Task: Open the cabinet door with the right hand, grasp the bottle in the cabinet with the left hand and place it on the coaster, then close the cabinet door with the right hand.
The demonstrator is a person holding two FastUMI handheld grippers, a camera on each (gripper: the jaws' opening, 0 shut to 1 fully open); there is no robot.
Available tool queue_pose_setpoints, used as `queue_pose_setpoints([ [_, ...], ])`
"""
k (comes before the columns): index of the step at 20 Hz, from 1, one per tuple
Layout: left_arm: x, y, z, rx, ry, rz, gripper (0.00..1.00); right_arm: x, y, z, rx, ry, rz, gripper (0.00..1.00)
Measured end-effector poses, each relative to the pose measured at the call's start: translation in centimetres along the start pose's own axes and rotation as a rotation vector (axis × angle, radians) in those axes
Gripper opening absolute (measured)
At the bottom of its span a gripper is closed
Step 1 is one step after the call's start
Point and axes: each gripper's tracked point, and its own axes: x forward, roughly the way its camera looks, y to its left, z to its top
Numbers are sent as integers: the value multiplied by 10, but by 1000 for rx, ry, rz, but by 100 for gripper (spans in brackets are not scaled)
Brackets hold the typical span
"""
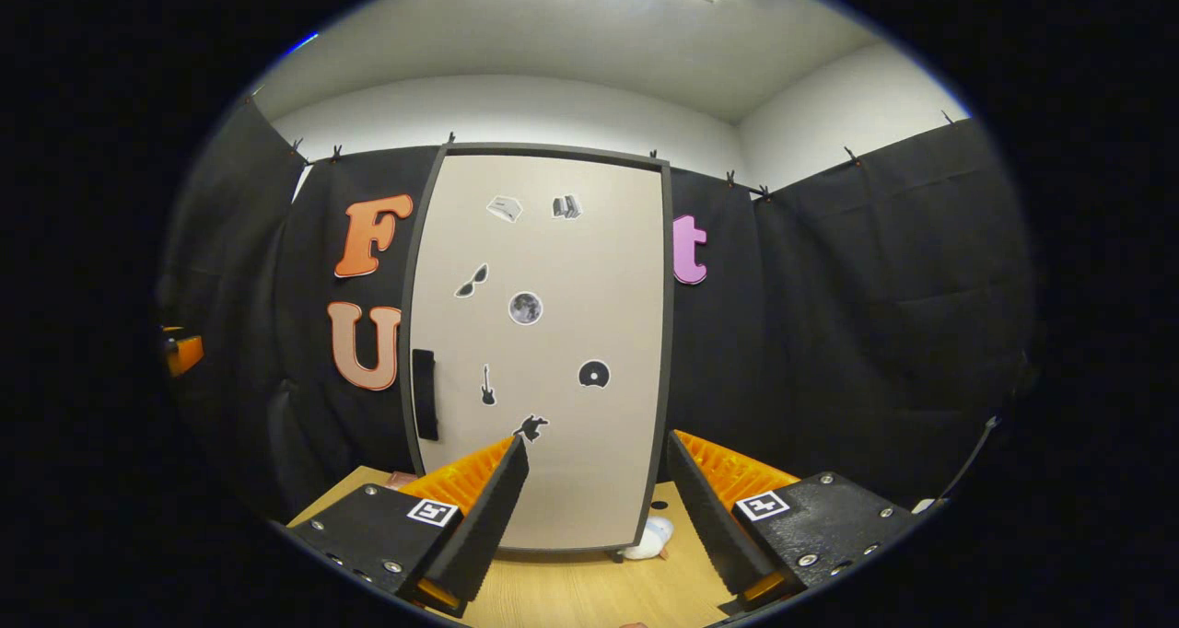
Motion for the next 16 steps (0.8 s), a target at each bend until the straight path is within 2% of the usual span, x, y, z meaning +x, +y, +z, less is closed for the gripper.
queue_pose_setpoints([
  [10,-3,11,-12,4,16,54,96,50,98,-13,5,17,149,94],
  [13,-22,34,-13,5,18,83,96,68,124,-14,25,17,175,94],
  [16,-20,46,-18,7,28,112,96,89,146,-14,50,18,184,94],
])
